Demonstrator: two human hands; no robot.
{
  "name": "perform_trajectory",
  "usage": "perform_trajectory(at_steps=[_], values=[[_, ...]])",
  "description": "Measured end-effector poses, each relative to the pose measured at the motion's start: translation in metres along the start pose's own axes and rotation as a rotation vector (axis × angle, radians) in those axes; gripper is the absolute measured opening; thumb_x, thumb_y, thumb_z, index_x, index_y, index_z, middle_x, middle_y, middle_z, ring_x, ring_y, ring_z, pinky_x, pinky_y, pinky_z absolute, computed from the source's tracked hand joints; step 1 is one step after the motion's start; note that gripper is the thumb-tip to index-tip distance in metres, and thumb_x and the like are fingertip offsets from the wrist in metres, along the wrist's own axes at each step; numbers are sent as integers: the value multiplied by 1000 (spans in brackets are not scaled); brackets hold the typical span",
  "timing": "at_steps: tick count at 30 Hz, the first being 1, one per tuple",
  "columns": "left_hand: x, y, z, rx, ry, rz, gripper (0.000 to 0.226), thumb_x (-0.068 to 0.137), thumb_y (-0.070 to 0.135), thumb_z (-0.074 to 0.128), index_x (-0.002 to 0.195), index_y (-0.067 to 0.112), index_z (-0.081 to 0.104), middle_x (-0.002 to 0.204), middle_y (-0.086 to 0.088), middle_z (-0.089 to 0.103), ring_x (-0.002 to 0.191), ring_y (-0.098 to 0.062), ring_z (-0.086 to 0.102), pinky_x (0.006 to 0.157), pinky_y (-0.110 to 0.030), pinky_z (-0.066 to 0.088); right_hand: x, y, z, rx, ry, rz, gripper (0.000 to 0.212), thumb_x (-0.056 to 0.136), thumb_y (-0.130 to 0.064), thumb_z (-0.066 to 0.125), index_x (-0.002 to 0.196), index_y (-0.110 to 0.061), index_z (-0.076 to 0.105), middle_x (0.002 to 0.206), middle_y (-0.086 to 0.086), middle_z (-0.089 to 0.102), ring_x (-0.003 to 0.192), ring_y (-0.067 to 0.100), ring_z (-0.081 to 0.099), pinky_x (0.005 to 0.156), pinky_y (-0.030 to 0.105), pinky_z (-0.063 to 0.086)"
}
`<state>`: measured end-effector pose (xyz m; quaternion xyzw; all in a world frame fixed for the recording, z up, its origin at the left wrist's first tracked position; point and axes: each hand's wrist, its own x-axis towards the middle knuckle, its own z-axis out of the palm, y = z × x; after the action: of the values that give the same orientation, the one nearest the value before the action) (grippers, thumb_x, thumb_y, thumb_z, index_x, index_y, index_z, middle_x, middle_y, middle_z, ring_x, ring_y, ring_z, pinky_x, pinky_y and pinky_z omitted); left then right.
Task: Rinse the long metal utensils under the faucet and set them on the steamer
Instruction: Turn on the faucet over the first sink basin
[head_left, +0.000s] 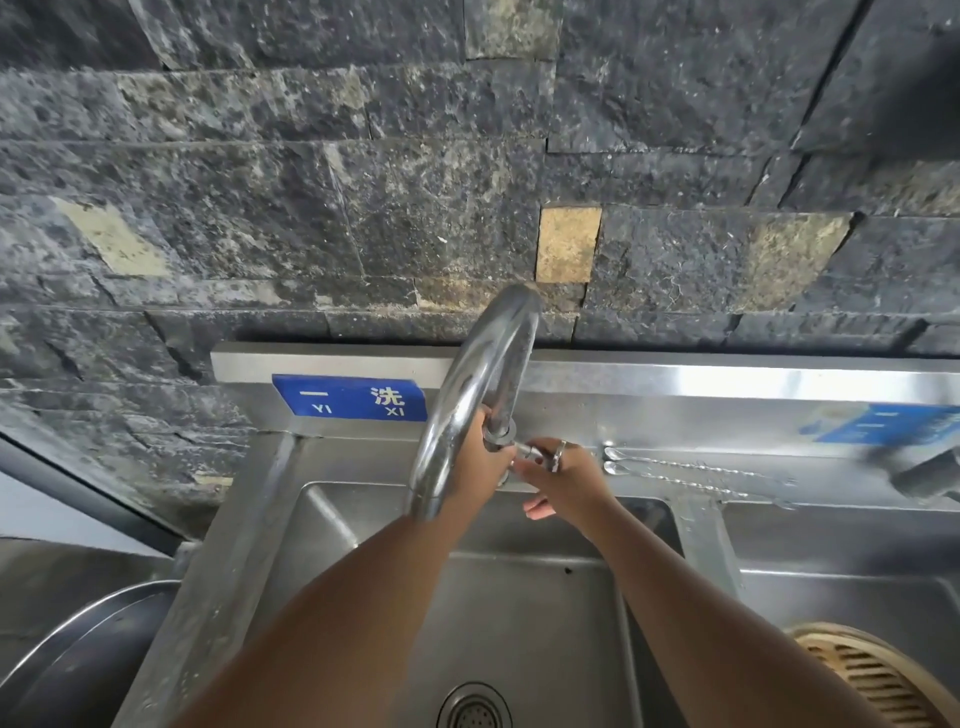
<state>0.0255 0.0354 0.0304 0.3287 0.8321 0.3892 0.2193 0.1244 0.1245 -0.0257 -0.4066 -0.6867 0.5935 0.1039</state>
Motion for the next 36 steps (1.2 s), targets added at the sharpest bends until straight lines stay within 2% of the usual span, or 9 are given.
perform_trajectory(at_steps=[2, 5, 9, 11, 15, 21, 25, 29, 36], values=[[-1, -3, 1, 1, 42, 29, 29, 84, 5, 72, 111, 4, 62, 99, -10, 70, 79, -11, 57, 59, 0, 40, 1, 1, 0, -5, -2, -6, 18, 91, -21, 69, 87, -36, 62, 87, 0, 69, 56, 24, 73, 53, 31, 61], [0, -8, 2, 1, 49, 53, 29, 80, 5, 75, 107, 7, 63, 91, -3, 68, 68, -1, 54, 57, 2, 39, 3, 3, 0, 9, -5, -9, 13, 92, -22, 69, 91, -33, 63, 86, 1, 67, 55, 24, 73, 53, 32, 62], [5, -12, 6, -9, 61, 58, 29, 78, 6, 77, 103, 8, 63, 81, 5, 63, 65, 9, 49, 53, 3, 37, 6, 7, 0, 10, -7, -6, 13, 91, -23, 70, 90, -34, 63, 90, 4, 69, 55, 24, 73, 53, 33, 62], [7, -14, 6, -8, 60, 58, 29, 77, 6, 77, 102, 10, 63, 78, 8, 60, 64, 9, 49, 53, 2, 37, 8, 10, 1, 17, -11, -4, 11, 91, -23, 69, 99, -28, 63, 91, 4, 70, 57, 24, 74, 57, 36, 63], [9, -16, 7, 27, 77, 82, 28, 76, 6, 77, 100, 9, 62, 79, 5, 61, 63, 5, 48, 55, 1, 37, 11, 14, 2, 17, -21, 1, 12, 91, -25, 68, 98, -31, 61, 95, 9, 72, 59, 26, 75, 58, 37, 63], [12, -21, 9, 63, 88, 99, 29, 76, 9, 78, 100, 11, 62, 82, 6, 62, 64, 7, 47, 57, 3, 36, 14, 21, 2, 66, -19, -7, 30, 92, -23, 69, 121, -16, 63, 99, 13, 74, 61, 28, 75, 62, 43, 64], [15, -25, 11, 82, 93, 100, 31, 75, 15, 80, 100, 17, 62, 82, 10, 62, 70, -5, 55, 49, -6, 35, 14, 23, 2, 88, -13, -14, 32, 92, -23, 69, 122, -15, 63, 99, 13, 74, 60, 28, 74, 64, 46, 64], [18, -30, 13, 99, 101, 103, 31, 75, 19, 79, 100, 22, 61, 82, 13, 62, 72, -7, 57, 54, -9, 31, 13, 24, 3, 158, -25, -27, 34, 93, -19, 68, 125, -11, 60, 99, 16, 72, 57, 25, 72, 61, 44, 64], [21, -38, 16, 114, 108, 123, 33, 74, 25, 79, 91, 36, 53, 69, 23, 56, 63, 12, 51, 50, -6, 31, 14, 28, 3, 205, -35, -38, 35, 94, -14, 67, 127, -7, 59, 98, 21, 70, 53, 21, 71, 59, 42, 64]])
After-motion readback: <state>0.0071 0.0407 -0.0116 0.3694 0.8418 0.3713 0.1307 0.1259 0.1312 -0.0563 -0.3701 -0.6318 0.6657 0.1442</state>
